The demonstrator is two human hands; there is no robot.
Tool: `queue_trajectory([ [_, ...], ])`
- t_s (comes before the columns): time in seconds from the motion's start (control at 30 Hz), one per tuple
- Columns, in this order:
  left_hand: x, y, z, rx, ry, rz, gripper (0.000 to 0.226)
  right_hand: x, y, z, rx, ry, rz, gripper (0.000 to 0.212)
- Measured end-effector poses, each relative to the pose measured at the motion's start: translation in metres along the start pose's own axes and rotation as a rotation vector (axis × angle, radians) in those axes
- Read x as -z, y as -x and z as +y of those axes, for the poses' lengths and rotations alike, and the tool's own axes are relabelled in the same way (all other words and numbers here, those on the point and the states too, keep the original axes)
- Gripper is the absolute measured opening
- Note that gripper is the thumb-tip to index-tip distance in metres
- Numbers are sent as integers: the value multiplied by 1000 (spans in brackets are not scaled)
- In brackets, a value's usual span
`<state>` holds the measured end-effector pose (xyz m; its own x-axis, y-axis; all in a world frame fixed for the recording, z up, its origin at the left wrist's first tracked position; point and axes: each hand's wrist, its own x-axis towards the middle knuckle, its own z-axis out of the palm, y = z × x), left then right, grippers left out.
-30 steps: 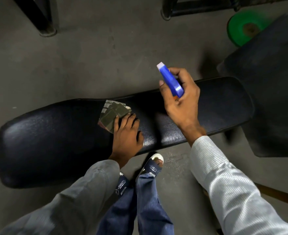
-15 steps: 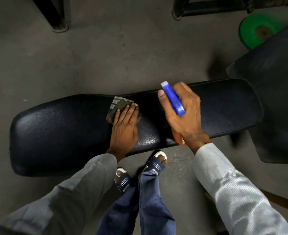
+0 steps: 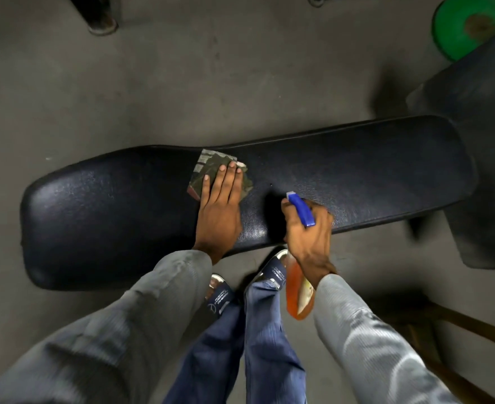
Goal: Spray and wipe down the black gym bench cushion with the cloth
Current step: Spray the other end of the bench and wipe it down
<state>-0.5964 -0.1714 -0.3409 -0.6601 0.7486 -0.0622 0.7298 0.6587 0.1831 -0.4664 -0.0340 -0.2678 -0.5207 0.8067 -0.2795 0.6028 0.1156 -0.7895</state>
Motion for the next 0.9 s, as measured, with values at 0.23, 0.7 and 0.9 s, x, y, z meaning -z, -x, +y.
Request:
queue_trajectory([
  [0.23,0,1,-1,0,19,6,77,6,14,0,-18,81,-83,41],
  [0.7,-2,2,2,27,39,33,78,15,40,48,-106,70,-24,49],
  [0.9,0,-3,20,80,200,136,65,22,25,50,-119,32,21,45],
])
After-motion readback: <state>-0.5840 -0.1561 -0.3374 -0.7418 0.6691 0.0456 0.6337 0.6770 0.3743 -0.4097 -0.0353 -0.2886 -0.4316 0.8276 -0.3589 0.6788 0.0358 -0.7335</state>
